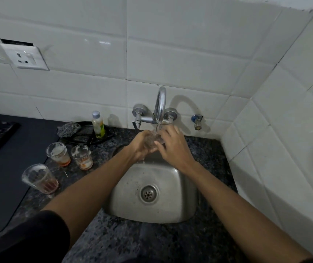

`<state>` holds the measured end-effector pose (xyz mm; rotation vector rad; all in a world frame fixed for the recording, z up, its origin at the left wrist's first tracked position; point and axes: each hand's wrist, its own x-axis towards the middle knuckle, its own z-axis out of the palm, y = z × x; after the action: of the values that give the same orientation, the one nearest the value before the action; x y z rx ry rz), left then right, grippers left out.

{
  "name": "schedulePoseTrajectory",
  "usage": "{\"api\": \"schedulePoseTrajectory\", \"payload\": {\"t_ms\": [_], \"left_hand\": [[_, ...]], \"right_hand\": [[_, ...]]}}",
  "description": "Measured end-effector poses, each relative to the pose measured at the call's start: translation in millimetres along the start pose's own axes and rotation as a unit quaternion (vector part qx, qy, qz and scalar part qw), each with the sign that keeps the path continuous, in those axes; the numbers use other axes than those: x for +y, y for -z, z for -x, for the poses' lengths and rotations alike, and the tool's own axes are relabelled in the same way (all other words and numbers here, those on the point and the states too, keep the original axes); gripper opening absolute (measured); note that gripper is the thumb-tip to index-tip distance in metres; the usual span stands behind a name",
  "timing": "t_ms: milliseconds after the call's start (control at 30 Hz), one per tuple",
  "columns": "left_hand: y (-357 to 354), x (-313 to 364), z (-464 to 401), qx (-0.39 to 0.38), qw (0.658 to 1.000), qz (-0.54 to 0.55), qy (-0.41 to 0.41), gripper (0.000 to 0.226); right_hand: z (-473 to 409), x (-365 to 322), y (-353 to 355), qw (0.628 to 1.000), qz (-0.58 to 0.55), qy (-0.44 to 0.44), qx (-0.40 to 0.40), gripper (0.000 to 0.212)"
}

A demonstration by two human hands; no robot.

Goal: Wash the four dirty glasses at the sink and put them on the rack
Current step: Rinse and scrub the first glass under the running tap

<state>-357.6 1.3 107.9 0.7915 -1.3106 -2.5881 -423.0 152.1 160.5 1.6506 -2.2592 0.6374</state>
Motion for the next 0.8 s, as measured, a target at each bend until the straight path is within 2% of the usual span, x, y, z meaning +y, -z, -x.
{"api": "schedulePoseTrajectory", "payload": {"t_ms": [67, 133, 200, 267, 333, 467, 567, 667, 733, 800], "left_hand": [[0.8, -3.0, -3.8, -0.010, 1.000, -0.015, -0.019, 0.029], [1.1, -6.3, -5.8, -0.017, 0.999, -0.022, -0.037, 0.031], [3.9, -9.9, -9.2, -0.002, 0.999, -0.006, -0.045, 0.035], [6.8, -12.3, -12.0, 0.028, 0.998, 0.015, -0.047, 0.036], [8.9, -13.1, -13.5, 0.025, 0.997, 0.047, -0.052, 0.035], [5.0, -9.0, -13.8, 0.031, 0.997, 0.053, -0.037, 0.031], [5.3, -7.3, -16.2, 0.038, 0.999, 0.037, -0.005, 0.029], [11.7, -4.8, -18.9, -0.008, 0.998, 0.014, 0.054, 0.045], [14.4, -1.8, -19.5, -0.016, 0.997, -0.032, 0.074, 0.036], [12.0, 0.3, -21.4, 0.008, 0.997, -0.035, 0.065, 0.026]], "right_hand": [[-5.1, -2.0, -3.3, 0.997, -0.045, -0.048, -0.043, 0.022], [-18.0, -2.3, -3.6, 0.975, -0.104, -0.157, -0.122, 0.030], [-31.8, -1.1, 1.2, 0.949, -0.139, -0.199, -0.200, 0.037], [-42.3, -1.6, 10.8, 0.932, -0.139, -0.190, -0.277, 0.036], [-48.5, -3.1, 18.0, 0.919, -0.135, -0.166, -0.332, 0.029], [-53.5, -6.0, 16.1, 0.908, -0.152, -0.113, -0.373, 0.030], [-52.8, -0.7, 13.8, 0.912, -0.146, -0.100, -0.371, 0.023], [-49.9, 7.4, 17.7, 0.919, 0.015, -0.008, -0.394, 0.010], [-44.9, 7.3, 14.2, 0.913, 0.114, 0.056, -0.387, 0.021], [-39.5, 6.3, 5.2, 0.926, 0.092, 0.038, -0.364, 0.022]]}}
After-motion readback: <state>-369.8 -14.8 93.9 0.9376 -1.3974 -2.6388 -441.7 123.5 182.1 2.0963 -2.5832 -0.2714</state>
